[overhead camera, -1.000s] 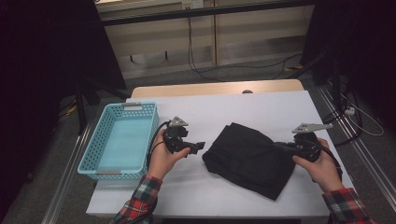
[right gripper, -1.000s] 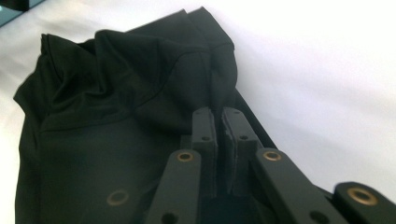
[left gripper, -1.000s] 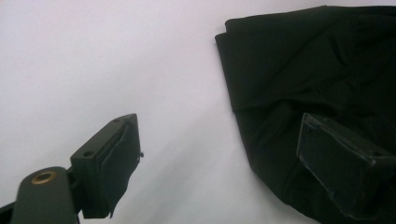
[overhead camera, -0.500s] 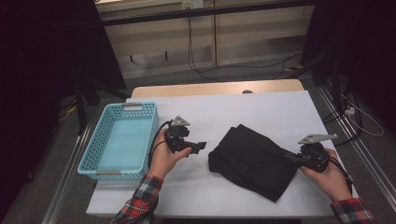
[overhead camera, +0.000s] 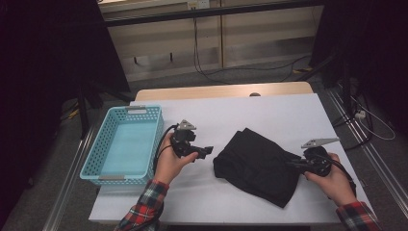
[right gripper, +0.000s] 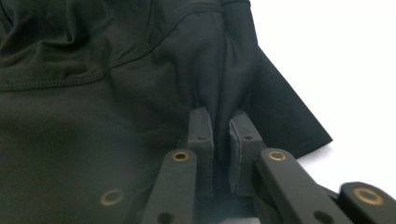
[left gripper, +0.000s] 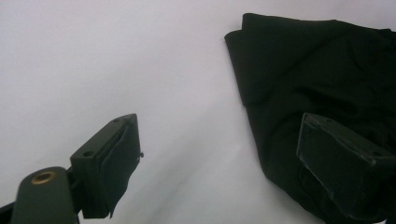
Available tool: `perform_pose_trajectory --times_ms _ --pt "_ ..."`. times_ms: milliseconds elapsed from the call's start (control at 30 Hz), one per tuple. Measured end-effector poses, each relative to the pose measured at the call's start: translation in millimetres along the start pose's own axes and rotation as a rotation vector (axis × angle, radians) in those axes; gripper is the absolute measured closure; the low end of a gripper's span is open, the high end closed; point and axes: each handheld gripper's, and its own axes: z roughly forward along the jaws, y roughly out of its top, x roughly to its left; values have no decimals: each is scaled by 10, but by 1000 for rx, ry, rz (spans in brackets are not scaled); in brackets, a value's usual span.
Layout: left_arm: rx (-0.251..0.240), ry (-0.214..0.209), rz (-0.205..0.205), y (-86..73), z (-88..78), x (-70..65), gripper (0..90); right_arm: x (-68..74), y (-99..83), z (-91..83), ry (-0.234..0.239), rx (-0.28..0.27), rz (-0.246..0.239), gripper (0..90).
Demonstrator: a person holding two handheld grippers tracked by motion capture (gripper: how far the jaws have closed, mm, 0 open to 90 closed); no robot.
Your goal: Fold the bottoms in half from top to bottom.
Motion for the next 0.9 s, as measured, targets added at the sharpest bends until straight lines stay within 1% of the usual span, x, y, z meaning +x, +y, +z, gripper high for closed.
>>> perform_pose_trajectory --times_ms 33,100,167,200,267,333,367,433,467,500,533,567,600,667,700,767,800,833,867,900 --pt "-4 2 -4 1 -1 -3 137 0 13 3 3 -2 -3 827" --pt "-3 2 1 4 -10 3 137 -2 64 5 0 -11 -10 830" --pt "-1 1 1 5 -19 12 137 -1 145 -11 -4 -35 -21 831" --pt "-7 3 -6 2 -18 12 137 -3 193 -20 0 -50 -23 831" --pt "-6 2 -2 -2 -25 22 137 8 289 -48 4 -81 -25 831" --pt "-6 5 0 -7 -27 29 137 19 368 -55 -8 -95 -48 831" --pt "-3 3 -1 -11 -26 29 137 19 395 -48 -11 -97 -50 831" --pt "-4 0 -11 -23 -15 17 136 -6 423 -4 -20 -81 -52 831" --pt "1 -4 -6 -27 -17 15 136 -22 417 25 -19 -61 -42 830" --pt "3 -8 -5 -31 -15 8 137 -33 400 50 -29 -40 -37 828" --pt "4 -12 -1 -34 -13 1 136 -45 372 72 -49 -27 -43 825" --pt "1 -17 -5 -41 -9 -10 136 -60 339 93 -46 -29 -43 817" --pt "-4 -22 -13 -45 -4 -20 137 -75 310 109 -42 -30 -34 791" --pt "-4 -30 -19 -54 -1 -31 136 -92 276 120 -63 -42 -38 716" --pt "-2 -35 -15 -64 3 -36 136 -92 273 110 -67 -55 -33 678" --pt "-1 -49 -22 -92 18 -59 138 -85 279 86 -75 -90 -23 543" --pt "-3 -56 -23 -107 29 -75 149 -78 284 72 -67 -109 -22 525" --pt "-3 -63 -19 -121 42 -89 167 -67 289 60 -58 -125 -26 500" --pt "-3 -70 -9 -133 56 -95 202 -52 298 54 -57 -140 -29 457" --pt "-5 -80 -17 -139 68 -98 241 -34 312 55 -60 -150 -38 440"
